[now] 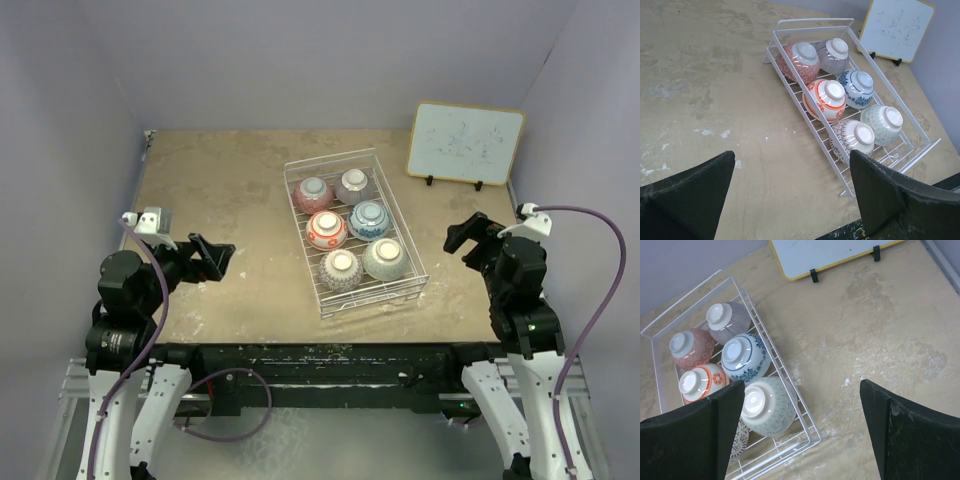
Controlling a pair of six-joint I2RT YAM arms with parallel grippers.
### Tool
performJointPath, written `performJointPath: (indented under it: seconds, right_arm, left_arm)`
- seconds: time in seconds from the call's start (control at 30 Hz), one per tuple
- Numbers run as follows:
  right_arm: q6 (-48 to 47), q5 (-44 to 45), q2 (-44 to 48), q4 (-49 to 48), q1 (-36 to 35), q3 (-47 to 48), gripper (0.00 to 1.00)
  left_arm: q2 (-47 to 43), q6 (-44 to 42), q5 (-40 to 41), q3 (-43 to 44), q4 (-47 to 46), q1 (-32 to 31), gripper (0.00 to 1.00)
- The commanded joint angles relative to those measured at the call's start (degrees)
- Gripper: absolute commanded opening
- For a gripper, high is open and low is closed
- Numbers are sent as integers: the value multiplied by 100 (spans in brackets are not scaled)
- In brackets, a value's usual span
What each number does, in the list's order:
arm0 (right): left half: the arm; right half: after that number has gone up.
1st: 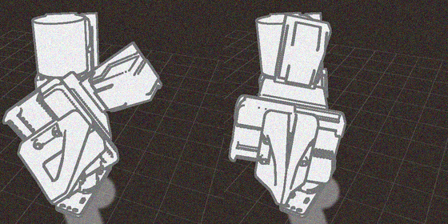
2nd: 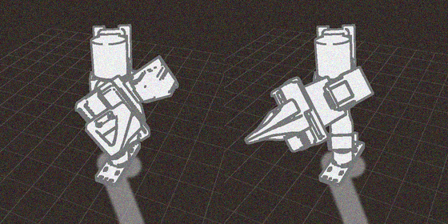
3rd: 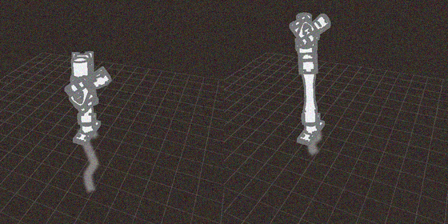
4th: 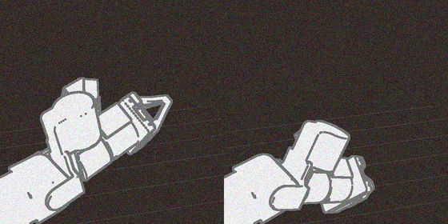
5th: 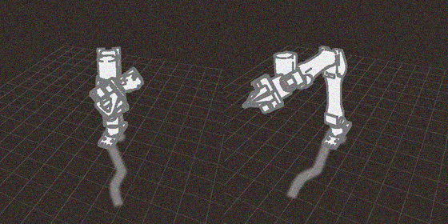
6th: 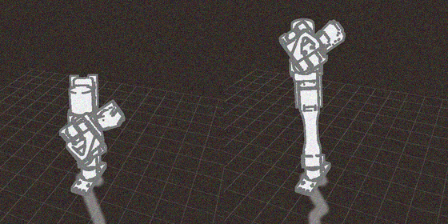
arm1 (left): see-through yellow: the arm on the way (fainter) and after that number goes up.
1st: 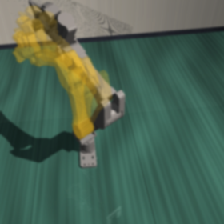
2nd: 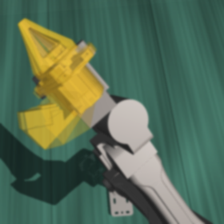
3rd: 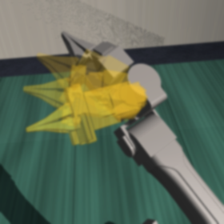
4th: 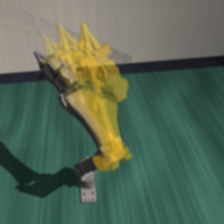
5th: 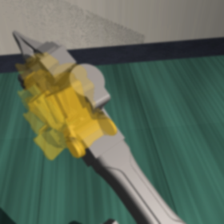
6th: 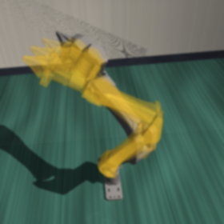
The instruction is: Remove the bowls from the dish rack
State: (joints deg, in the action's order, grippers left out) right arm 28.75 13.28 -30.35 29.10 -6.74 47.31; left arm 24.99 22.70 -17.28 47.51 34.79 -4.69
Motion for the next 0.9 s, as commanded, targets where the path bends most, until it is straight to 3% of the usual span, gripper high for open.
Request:
performJointPath:
  seconds: [0.0, 0.57, 0.87]
  right_arm:
    - [-118, -96, 98, -243, -64, 57, 99]
    - [-314, -679, 460, -440, -64, 23, 93]
    - [-203, -1045, -907, -186, -64, 301, 77]
  left_arm:
    - [17, -119, 72, -32, -277, -41, 99]
    - [124, 10, 516, -172, -206, -41, 99]
    - [161, 50, 605, -164, -129, -41, 99]
